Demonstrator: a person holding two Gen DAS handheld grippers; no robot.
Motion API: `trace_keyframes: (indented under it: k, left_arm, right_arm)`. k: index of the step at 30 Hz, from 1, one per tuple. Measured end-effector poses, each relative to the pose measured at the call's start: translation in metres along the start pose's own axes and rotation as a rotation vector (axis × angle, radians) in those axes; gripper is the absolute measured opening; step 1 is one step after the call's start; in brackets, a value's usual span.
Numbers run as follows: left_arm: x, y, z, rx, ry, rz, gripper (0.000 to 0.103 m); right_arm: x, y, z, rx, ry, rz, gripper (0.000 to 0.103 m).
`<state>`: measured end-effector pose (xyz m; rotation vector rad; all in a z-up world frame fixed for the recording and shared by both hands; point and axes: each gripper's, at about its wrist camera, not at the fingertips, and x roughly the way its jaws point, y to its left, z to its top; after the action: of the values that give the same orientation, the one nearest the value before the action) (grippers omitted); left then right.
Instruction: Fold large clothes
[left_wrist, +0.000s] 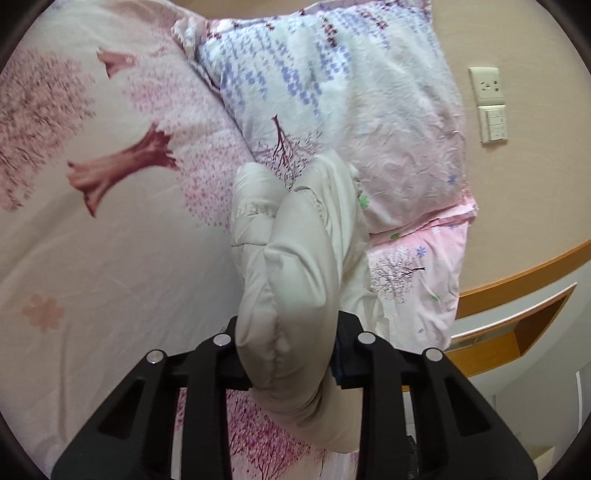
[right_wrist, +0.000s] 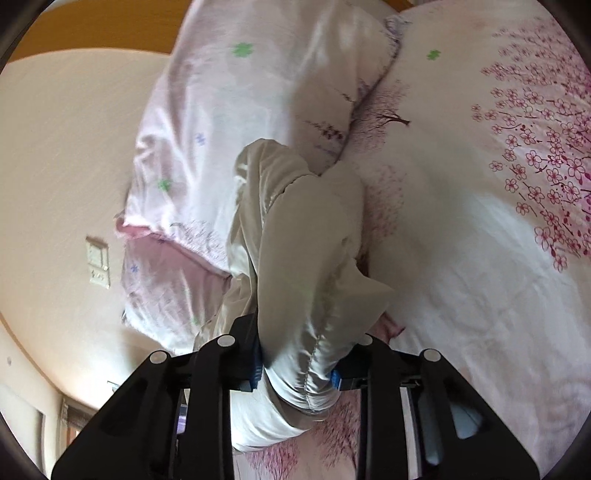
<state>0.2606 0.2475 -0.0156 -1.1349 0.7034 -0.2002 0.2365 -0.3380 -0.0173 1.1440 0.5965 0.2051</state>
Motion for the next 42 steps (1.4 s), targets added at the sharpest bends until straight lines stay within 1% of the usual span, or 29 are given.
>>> trace_keyframes:
  k: [6,8,10,11,12,13,14,16,17,18,19,20,21,23,24,25,26,29,31,33,34,35,36,37,38,39,42]
  left_arm:
    - [-0.052,0.011,-0.006,0.006,-0.037,-0.002,0.029]
    - [-0.078,0.018,-0.01,0.007,-0.07,0.001,0.028]
    - [-0.11,0.025,-0.014,0.018,-0.132,0.013,0.021]
    - [-0.125,0.028,-0.015,0.028,-0.165,0.007,0.012]
    - [-0.139,0.03,-0.017,0.042,-0.199,0.004,0.01]
    - [-0.15,0.033,-0.019,0.051,-0.228,0.044,0.01]
    - [-0.155,0.038,-0.019,0.041,-0.223,0.059,0.011]
    - [-0.153,0.048,-0.02,0.009,-0.177,0.056,0.011]
    - [-0.15,0.048,-0.021,0.018,-0.154,0.062,0.019]
    - [-0.143,0.047,-0.024,0.037,-0.121,0.068,0.033]
    - [-0.14,0.045,-0.026,0.049,-0.107,0.073,0.042]
    - [-0.133,0.041,-0.028,0.08,-0.078,0.071,0.058]
    - [-0.129,0.038,-0.029,0.099,-0.067,0.074,0.066]
    - [-0.118,0.031,-0.031,0.132,-0.035,0.08,0.074]
    - [-0.11,0.028,-0.031,0.141,-0.016,0.097,0.077]
    - [-0.106,0.031,-0.032,0.146,-0.002,0.114,0.077]
    - [-0.098,0.032,-0.031,0.144,0.018,0.147,0.078]
    - [-0.079,0.038,-0.03,0.118,0.067,0.187,0.078]
    - [-0.07,0.042,-0.029,0.102,0.082,0.199,0.078]
    - [-0.06,0.043,-0.026,0.091,0.072,0.203,0.076]
    - [-0.058,0.044,-0.024,0.081,0.057,0.197,0.072]
    - [-0.055,0.045,-0.022,0.071,0.045,0.184,0.056]
    - [-0.053,0.046,-0.02,0.06,0.035,0.165,0.045]
    - [-0.053,0.046,-0.018,0.052,0.021,0.152,0.04]
    - [-0.053,0.045,-0.018,0.055,0.015,0.142,0.031]
    - [-0.055,0.042,-0.019,0.063,0.006,0.134,0.025]
    - [-0.069,0.025,-0.025,0.131,-0.026,0.112,0.021]
  right_arm:
    - [-0.024,0.012,-0.031,-0.078,0.05,-0.002,0.027]
    - [-0.032,0.012,-0.044,-0.103,0.069,-0.011,0.027]
    - [-0.041,0.009,-0.057,-0.126,0.085,-0.024,0.027]
    - [-0.045,0.007,-0.063,-0.138,0.092,-0.03,0.027]
    - [-0.048,0.005,-0.069,-0.152,0.098,-0.038,0.027]
    - [-0.049,0.002,-0.074,-0.158,0.103,-0.049,0.027]
    - [-0.05,-0.002,-0.076,-0.146,0.105,-0.05,0.027]
    - [-0.05,-0.008,-0.075,-0.113,0.105,-0.037,0.027]
    - [-0.05,-0.007,-0.075,-0.122,0.101,-0.039,0.027]
    - [-0.05,-0.003,-0.076,-0.138,0.097,-0.044,0.027]
    - [-0.05,0.001,-0.076,-0.159,0.092,-0.053,0.027]
    - [-0.051,0.003,-0.075,-0.165,0.091,-0.053,0.027]
    - [-0.05,0.004,-0.074,-0.165,0.092,-0.051,0.027]
    - [-0.049,0.003,-0.072,-0.16,0.098,-0.052,0.027]
    - [-0.049,0.002,-0.071,-0.154,0.099,-0.052,0.027]
    - [-0.049,0.0,-0.072,-0.149,0.101,-0.051,0.027]
    - [-0.048,-0.002,-0.072,-0.144,0.101,-0.052,0.027]
    - [-0.048,-0.005,-0.072,-0.134,0.102,-0.052,0.027]
    - [-0.048,-0.006,-0.072,-0.129,0.102,-0.051,0.027]
    - [-0.047,-0.006,-0.072,-0.129,0.1,-0.052,0.027]
    - [-0.047,-0.006,-0.072,-0.128,0.099,-0.052,0.027]
    - [-0.047,-0.005,-0.072,-0.126,0.098,-0.051,0.027]
    - [-0.047,-0.006,-0.072,-0.125,0.098,-0.05,0.027]
    - [-0.047,-0.005,-0.073,-0.126,0.097,-0.05,0.027]
    - [-0.048,-0.005,-0.073,-0.128,0.097,-0.05,0.027]
    - [-0.048,-0.004,-0.073,-0.133,0.096,-0.05,0.027]
    - [-0.05,-0.002,-0.075,-0.152,0.095,-0.05,0.027]
